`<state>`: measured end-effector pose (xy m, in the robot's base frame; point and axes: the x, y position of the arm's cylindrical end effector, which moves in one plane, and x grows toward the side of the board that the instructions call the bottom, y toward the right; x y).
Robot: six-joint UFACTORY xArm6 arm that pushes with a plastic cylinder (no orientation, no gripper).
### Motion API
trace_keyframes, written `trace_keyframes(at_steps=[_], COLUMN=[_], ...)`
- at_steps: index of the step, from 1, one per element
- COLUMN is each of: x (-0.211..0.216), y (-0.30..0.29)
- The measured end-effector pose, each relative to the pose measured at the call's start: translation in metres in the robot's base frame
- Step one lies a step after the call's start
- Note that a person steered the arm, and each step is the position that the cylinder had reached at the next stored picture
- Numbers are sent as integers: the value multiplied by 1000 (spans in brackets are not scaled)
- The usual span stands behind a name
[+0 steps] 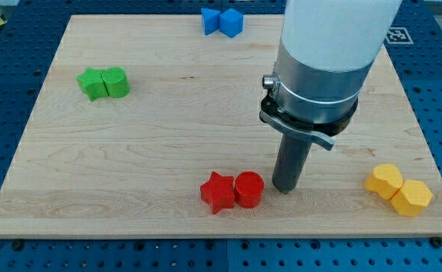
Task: Point at the red circle
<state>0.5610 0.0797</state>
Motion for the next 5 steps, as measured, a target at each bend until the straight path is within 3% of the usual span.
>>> trace_keyframes(at_steps=[5], x=[-11], y=[0])
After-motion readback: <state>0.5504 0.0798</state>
